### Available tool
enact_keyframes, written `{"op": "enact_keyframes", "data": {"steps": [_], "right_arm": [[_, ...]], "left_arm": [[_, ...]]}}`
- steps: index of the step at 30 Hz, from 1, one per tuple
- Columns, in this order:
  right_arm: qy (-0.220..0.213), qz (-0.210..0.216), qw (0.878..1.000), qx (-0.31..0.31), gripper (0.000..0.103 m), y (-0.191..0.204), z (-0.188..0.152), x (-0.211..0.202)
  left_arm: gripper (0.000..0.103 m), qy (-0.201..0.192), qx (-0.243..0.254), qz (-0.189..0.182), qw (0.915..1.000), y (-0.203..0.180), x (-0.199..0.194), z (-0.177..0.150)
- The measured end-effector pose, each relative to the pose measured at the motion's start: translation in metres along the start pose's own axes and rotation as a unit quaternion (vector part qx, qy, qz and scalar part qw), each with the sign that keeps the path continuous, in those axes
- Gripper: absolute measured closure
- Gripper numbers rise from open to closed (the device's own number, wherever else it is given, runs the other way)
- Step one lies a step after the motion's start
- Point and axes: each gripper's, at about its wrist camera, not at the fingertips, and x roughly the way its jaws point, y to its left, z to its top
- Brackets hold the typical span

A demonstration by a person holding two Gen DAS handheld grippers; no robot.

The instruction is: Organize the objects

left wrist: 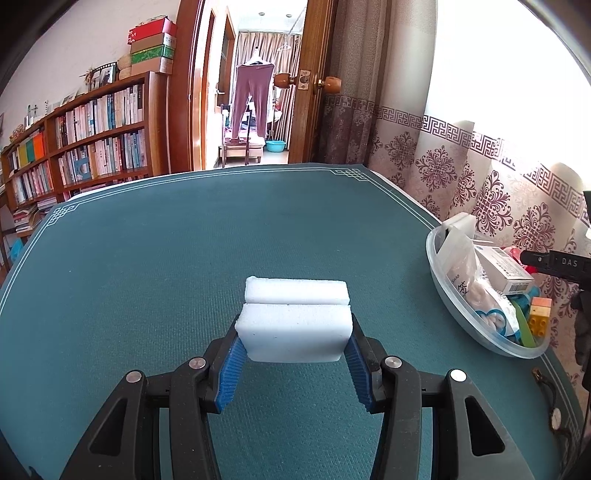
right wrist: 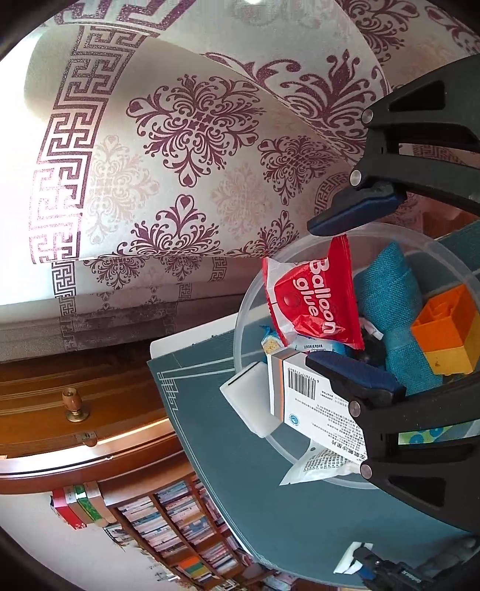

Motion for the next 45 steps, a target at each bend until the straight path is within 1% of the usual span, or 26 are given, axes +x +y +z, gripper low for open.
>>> {"op": "enact_keyframes", "data": {"steps": [6,11,15,19,23,30,33,36,39,41,45], "right_arm": [[-0.023,0.003,1.0,0.007,0.037,-0.002,-0.013,-0.023],[-0.049,-0.006,0.998,-0.028,0.037,0.007,-0.03,-0.049],[-0.055,0.009,0.998,-0.028,0.037,0.006,-0.041,-0.061],[-0.056,0.027,0.998,-0.018,0.037,0.002,-0.05,-0.064],[-0.06,0.044,0.997,-0.016,0.037,-0.004,-0.056,-0.066],[-0.066,0.055,0.996,-0.004,0.037,-0.023,-0.063,-0.068],[-0.069,0.057,0.996,-0.004,0.037,-0.029,-0.067,-0.068],[-0.073,0.059,0.995,-0.012,0.037,-0.029,-0.07,-0.069],[-0.078,0.06,0.995,-0.018,0.037,-0.029,-0.071,-0.07],[-0.081,0.06,0.995,-0.018,0.037,-0.029,-0.073,-0.072],[-0.08,0.066,0.994,-0.012,0.037,-0.031,-0.073,-0.072]], "left_arm": [[0.05,0.003,0.011,-0.011,0.9999,-0.008,-0.001,0.001],[0.05,0.014,0.025,-0.034,0.999,-0.027,-0.006,-0.001],[0.05,0.023,0.037,-0.063,0.997,-0.05,-0.012,-0.004],[0.05,0.026,0.05,-0.088,0.9945,-0.074,-0.019,-0.002],[0.05,0.027,0.069,-0.102,0.992,-0.099,-0.025,0.001],[0.05,0.032,0.108,-0.123,0.986,-0.145,-0.025,0.004],[0.05,0.036,0.122,-0.126,0.9838,-0.163,-0.021,0.005],[0.05,0.043,0.127,-0.129,0.9826,-0.176,-0.014,0.01],[0.05,0.054,0.122,-0.142,0.9808,-0.185,-0.008,0.013],[0.05,0.06,0.122,-0.15,0.9792,-0.19,-0.005,0.012],[0.05,0.068,0.134,-0.153,0.9768,-0.203,0.002,0.008]]}}
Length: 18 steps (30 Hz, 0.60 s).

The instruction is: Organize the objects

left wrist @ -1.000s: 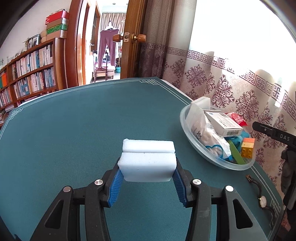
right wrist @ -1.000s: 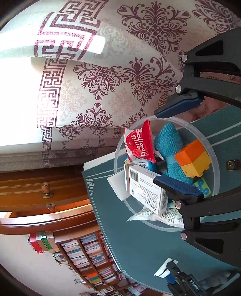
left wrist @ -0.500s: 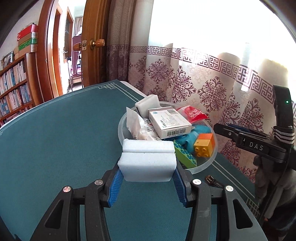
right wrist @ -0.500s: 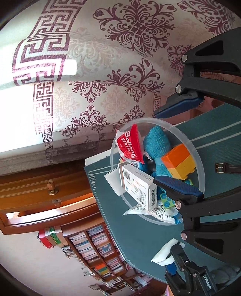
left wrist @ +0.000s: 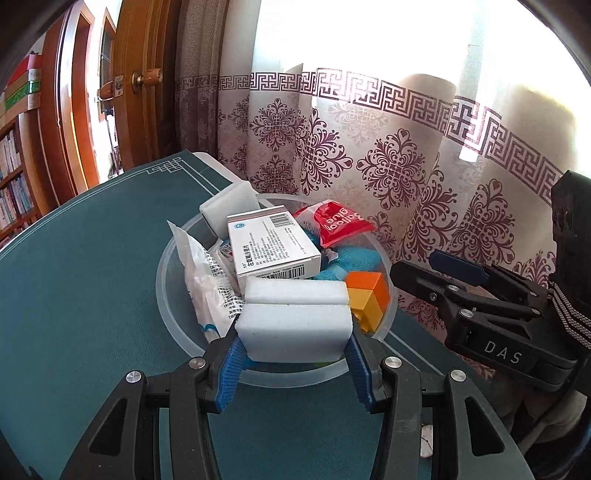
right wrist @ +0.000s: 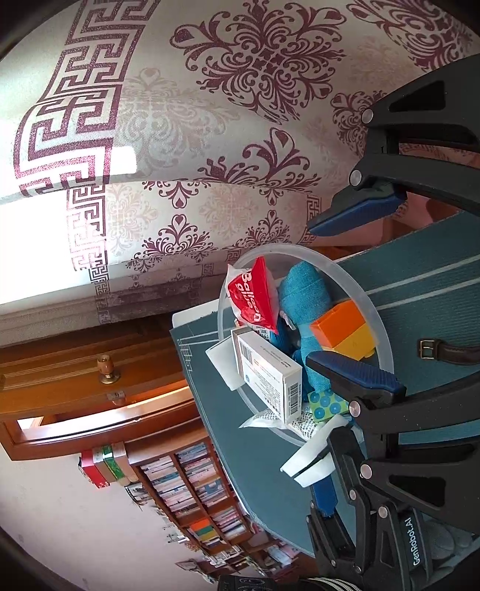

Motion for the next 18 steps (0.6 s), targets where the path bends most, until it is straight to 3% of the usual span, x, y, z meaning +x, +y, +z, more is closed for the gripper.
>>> {"op": "enact_keyframes", "data": {"steps": [4,11,18], "right_arm": [[-0.002,-0.002,1.0,0.005,0.037,-0.003,0.001,-0.001],[-0.006,-0.007,1.0,0.011,0.037,-0.008,0.002,-0.002],[-0.004,-0.003,1.0,0.004,0.037,-0.004,0.0,-0.002]], "left_arm": [[0.049,0.008,0.01,0.0,0.9999,-0.005,0.011,0.0],[0.033,0.009,0.011,-0.004,0.9999,-0.003,0.017,-0.001],[0.026,-0.003,0.016,0.006,0.9998,-0.002,0.01,-0.012]]}}
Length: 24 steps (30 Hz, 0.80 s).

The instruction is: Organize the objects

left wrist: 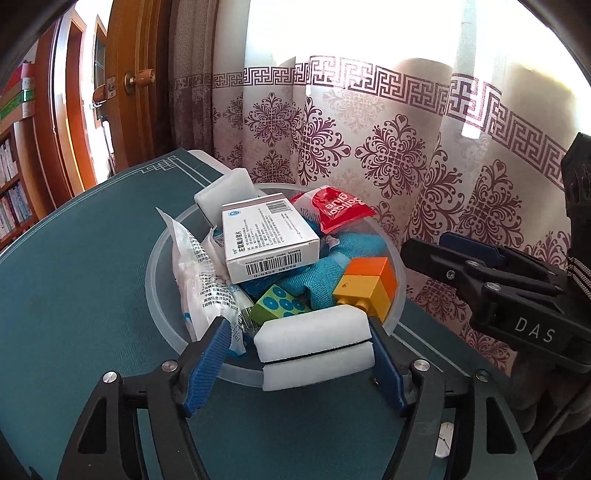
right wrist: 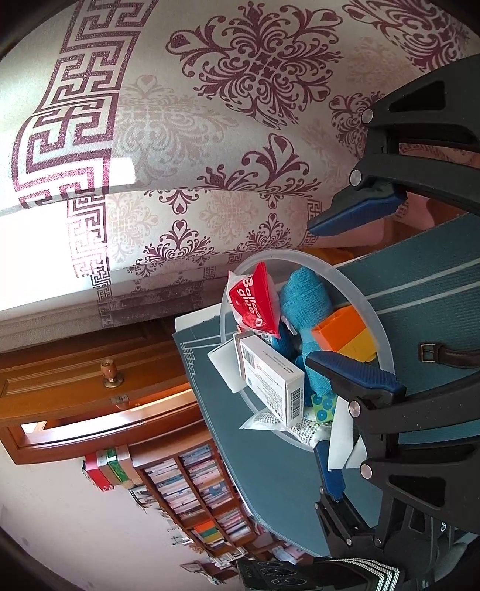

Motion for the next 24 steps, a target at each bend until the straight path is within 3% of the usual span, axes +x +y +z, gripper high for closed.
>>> {"op": "enact_keyframes", "data": {"steps": [3,5,12,17,24], "right_arm": [[0.0,0.001,1.0,-0.002,0.037,0.001,0.0,0.0],[0.002,0.003,1.0,-0.003,0.037,0.003,-0.001,0.001],[0.005,0.007,1.0,-0.008,0.037,0.01,-0.004,0.001],[0.005,0.006,1.0,-0.005,0.037,0.01,-0.005,0.002],[0.013,0.01,1.0,-0.01,0.037,0.015,-0.009,0.005]], "left_arm": [[0.014,-0.011,0.0,0.01,0.9999,-0.001,-0.007,-0.004],[0.011,-0.021,0.0,0.02,0.9996,0.0,-0.013,-0.006],[0.01,-0.022,-0.02,0.04,0.9988,0.017,-0.016,-0.013],[0.01,-0.004,-0.047,0.032,0.9984,0.028,-0.023,-0.033],[0.01,0.019,-0.037,0.018,0.999,0.016,-0.034,-0.058]]}}
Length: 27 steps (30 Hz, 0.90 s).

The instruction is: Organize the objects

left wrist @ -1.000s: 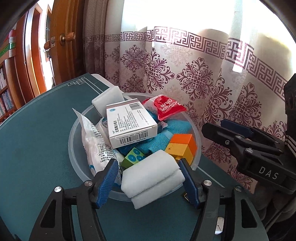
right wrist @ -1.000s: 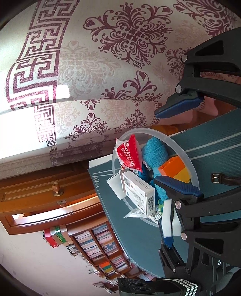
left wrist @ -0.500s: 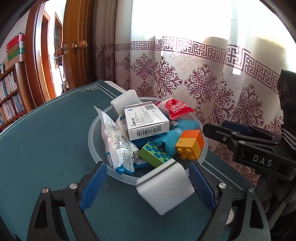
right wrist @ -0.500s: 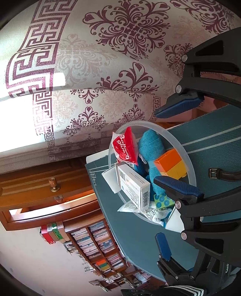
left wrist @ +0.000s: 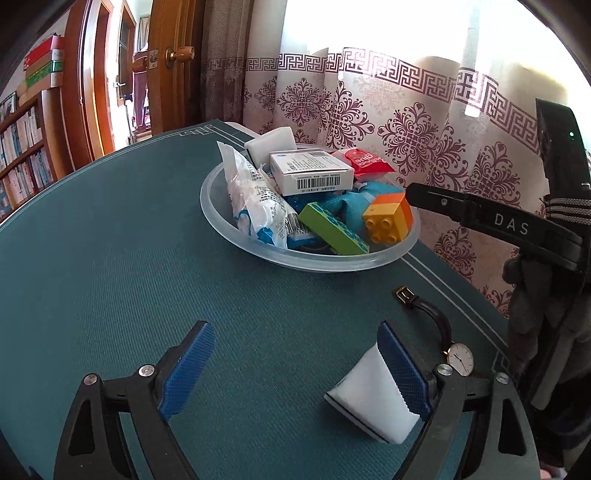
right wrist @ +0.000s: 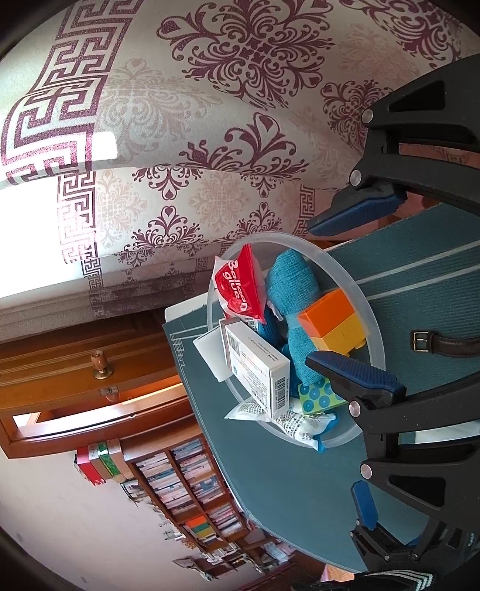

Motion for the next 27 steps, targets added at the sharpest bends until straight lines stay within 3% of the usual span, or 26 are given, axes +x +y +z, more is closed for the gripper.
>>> {"op": "enact_keyframes", "data": {"steps": [13,19,21,27], "right_arm": [[0.004,0.007,1.0,0.0,0.037,0.003,-0.002,0.0],[0.003,0.008,1.0,-0.001,0.037,0.004,-0.002,-0.002],[0.003,0.008,1.0,-0.001,0.037,0.004,-0.002,-0.002],[0.002,0.008,1.0,0.002,0.037,0.003,-0.001,-0.004]], "left_arm": [[0.013,0.005,0.082,-0.029,0.9962,-0.037,-0.018,-0.016],[0.03,0.031,0.098,-0.042,0.9938,-0.042,-0.002,-0.022],[0.04,0.032,0.103,-0.053,0.9928,-0.045,-0.002,-0.023],[0.043,0.02,0.107,-0.05,0.9928,-0.047,-0.008,-0.02]]}}
